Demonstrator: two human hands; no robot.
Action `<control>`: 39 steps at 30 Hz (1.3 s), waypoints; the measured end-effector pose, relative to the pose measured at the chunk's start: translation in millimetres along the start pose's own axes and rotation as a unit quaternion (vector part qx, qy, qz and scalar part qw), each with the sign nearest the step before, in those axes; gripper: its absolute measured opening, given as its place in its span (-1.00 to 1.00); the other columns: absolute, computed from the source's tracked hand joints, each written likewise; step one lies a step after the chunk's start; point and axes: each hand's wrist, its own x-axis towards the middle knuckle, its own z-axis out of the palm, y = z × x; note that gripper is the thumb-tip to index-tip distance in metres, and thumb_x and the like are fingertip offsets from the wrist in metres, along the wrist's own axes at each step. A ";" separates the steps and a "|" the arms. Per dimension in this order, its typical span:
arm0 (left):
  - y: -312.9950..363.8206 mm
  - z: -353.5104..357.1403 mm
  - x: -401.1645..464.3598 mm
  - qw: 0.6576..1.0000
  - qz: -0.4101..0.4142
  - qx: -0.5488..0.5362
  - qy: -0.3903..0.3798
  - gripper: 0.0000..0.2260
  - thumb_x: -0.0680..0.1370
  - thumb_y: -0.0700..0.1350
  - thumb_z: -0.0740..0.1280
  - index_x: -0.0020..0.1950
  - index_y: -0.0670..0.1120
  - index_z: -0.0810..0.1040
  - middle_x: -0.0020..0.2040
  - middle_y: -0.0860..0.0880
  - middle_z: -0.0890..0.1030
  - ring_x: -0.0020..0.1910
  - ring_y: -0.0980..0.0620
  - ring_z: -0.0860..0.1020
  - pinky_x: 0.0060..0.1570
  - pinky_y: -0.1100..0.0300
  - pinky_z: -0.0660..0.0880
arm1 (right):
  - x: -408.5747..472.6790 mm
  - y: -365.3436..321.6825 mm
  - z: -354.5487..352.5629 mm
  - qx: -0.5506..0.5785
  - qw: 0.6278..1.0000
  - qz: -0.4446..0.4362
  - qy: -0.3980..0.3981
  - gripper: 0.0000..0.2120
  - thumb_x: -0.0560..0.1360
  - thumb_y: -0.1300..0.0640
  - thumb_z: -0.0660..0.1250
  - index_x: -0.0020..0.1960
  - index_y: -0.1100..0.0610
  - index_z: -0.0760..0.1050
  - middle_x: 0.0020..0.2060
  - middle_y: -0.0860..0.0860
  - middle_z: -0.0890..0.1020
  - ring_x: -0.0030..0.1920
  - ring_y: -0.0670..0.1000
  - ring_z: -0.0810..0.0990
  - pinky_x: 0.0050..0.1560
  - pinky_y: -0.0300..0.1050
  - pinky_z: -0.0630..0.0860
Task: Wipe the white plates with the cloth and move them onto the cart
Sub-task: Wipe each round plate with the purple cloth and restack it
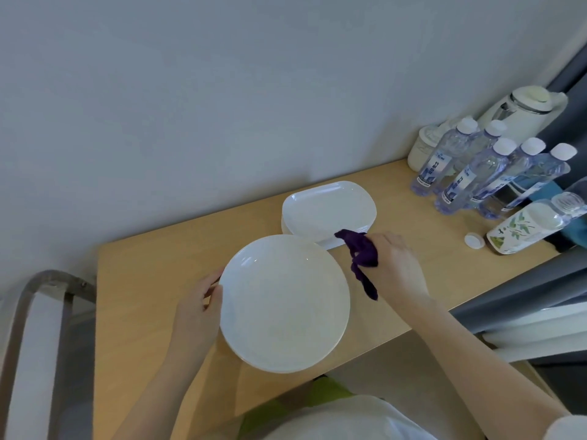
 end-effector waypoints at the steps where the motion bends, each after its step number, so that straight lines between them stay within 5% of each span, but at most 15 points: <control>1: 1.3 0.4 0.7 1.000 0.003 0.014 -0.002 -0.70 0.60 -0.15 0.17 0.18 0.18 0.53 0.08 0.29 0.56 0.08 0.30 0.49 -0.12 0.36 0.40 | 0.4 6.1 4.7 -0.003 1.000 0.015 -0.015 -0.93 0.35 0.08 0.20 -0.27 -0.09 0.37 -0.22 -0.09 0.56 -0.07 0.01 0.44 -0.04 0.01 0.48; 4: 4.4 4.2 3.3 0.998 0.005 0.064 0.004 -0.69 0.60 -0.20 0.14 0.21 0.14 0.49 0.07 0.29 0.54 0.08 0.21 0.49 -0.11 0.32 0.41 | -0.8 22.4 23.0 -0.021 0.996 0.049 -0.064 -0.94 0.38 0.06 0.17 -0.23 -0.01 0.41 -0.14 0.00 0.60 -0.05 0.05 0.48 -0.02 0.03 0.50; 7: 7.9 10.5 4.3 0.993 -0.010 0.111 0.026 -0.69 0.58 -0.21 0.11 0.18 0.14 0.44 -0.01 0.25 0.53 -0.03 0.19 0.51 -0.13 0.13 0.49 | -5.7 32.5 40.7 -0.054 0.996 0.050 -0.058 -0.77 0.45 0.06 0.21 0.07 -0.01 0.53 0.02 -0.03 0.55 0.06 0.04 0.44 0.04 -0.02 0.45; 13: 11.1 23.2 0.2 0.985 -0.044 0.154 0.059 -0.75 0.58 -0.19 0.05 0.08 0.15 0.37 -0.13 0.20 0.50 -0.16 0.17 0.49 -0.24 0.11 0.44 | -13.7 34.6 62.1 -0.097 0.992 0.050 -0.067 -0.65 0.53 0.03 0.22 0.30 0.00 0.39 0.24 -0.03 0.46 0.24 0.05 0.35 0.10 -0.06 0.36; 18: 11.1 19.0 -4.7 0.994 -0.046 0.090 0.037 -0.76 0.60 -0.19 0.10 0.17 0.10 0.41 -0.03 0.19 0.51 -0.04 0.14 0.49 -0.16 0.13 0.44 | -12.6 25.5 51.1 -0.095 0.988 0.052 -0.110 -0.55 0.53 -0.07 0.22 0.39 -0.04 0.27 0.32 -0.04 0.38 0.30 0.05 0.34 0.22 -0.03 0.36; 20: 11.0 16.0 -7.1 0.996 -0.062 0.052 0.033 -0.77 0.60 -0.17 0.13 0.16 0.09 0.44 0.02 0.21 0.52 -0.01 0.23 0.49 -0.19 0.23 0.42 | -10.5 18.3 36.0 -0.057 0.992 0.047 -0.107 -0.56 0.54 -0.08 0.20 0.39 -0.03 0.30 0.30 -0.04 0.38 0.26 0.04 0.39 0.19 -0.02 0.38; 23: 9.1 14.1 -11.8 0.995 -0.088 0.019 0.040 -0.77 0.60 -0.12 0.16 0.21 0.03 0.49 0.07 0.17 0.56 0.07 0.14 0.52 -0.17 0.24 0.43 | -10.1 3.4 12.0 0.055 0.996 0.020 -0.064 -0.70 0.57 0.00 0.18 0.27 0.01 0.41 0.21 -0.06 0.45 0.07 0.01 0.46 -0.07 -0.07 0.41; 28: 7.8 17.1 -20.6 0.992 -0.114 0.004 0.056 -0.75 0.60 -0.09 0.19 0.27 -0.03 0.47 0.11 0.09 0.55 0.08 0.07 0.52 -0.15 0.18 0.44 | -9.9 -21.4 12.0 0.135 0.987 -0.056 -0.073 -0.76 0.57 0.06 0.21 0.22 0.05 0.38 -0.04 -0.06 0.51 -0.03 0.03 0.50 -0.16 -0.13 0.45; 31: 5.2 17.3 -27.4 0.986 -0.160 -0.025 0.038 -0.73 0.60 -0.01 0.22 0.29 -0.02 0.43 0.16 0.03 0.54 0.07 0.03 0.55 -0.07 0.06 0.55 | -14.4 -28.2 33.7 0.189 0.971 0.003 -0.144 -0.65 0.56 0.02 0.25 0.29 0.11 0.32 0.06 -0.01 0.52 0.03 0.02 0.51 -0.04 -0.08 0.51; 34: 3.1 16.5 -37.4 0.968 -0.224 -0.111 -0.016 -0.65 0.57 0.12 0.27 0.30 0.01 0.41 0.16 0.02 0.55 0.06 0.01 0.57 -0.15 0.03 0.62 | -19.0 -26.9 49.6 0.244 0.956 0.042 -0.158 -0.62 0.56 0.05 0.27 0.32 0.12 0.28 -0.03 -0.11 0.50 -0.07 -0.10 0.49 -0.17 -0.20 0.44; 37: -1.3 16.1 -44.5 0.947 -0.236 -0.209 -0.053 -0.56 0.49 0.18 0.37 0.31 0.08 0.41 0.19 0.00 0.57 0.15 -0.08 0.56 -0.08 -0.11 0.62 | -18.6 -19.8 54.0 0.313 0.933 0.044 -0.171 -0.63 0.55 0.10 0.28 0.31 -0.02 0.28 -0.02 -0.23 0.47 -0.08 -0.23 0.46 -0.22 -0.36 0.34; 39: -4.3 18.6 -47.3 0.930 -0.238 -0.270 -0.077 -0.50 0.40 0.16 0.40 0.31 0.13 0.42 0.18 -0.01 0.60 0.16 -0.12 0.57 -0.04 -0.18 0.60 | -18.8 -16.3 54.9 0.395 0.893 0.077 -0.201 -0.64 0.53 0.11 0.31 0.21 -0.19 0.28 0.09 -0.16 0.51 0.02 -0.18 0.49 -0.17 -0.29 0.43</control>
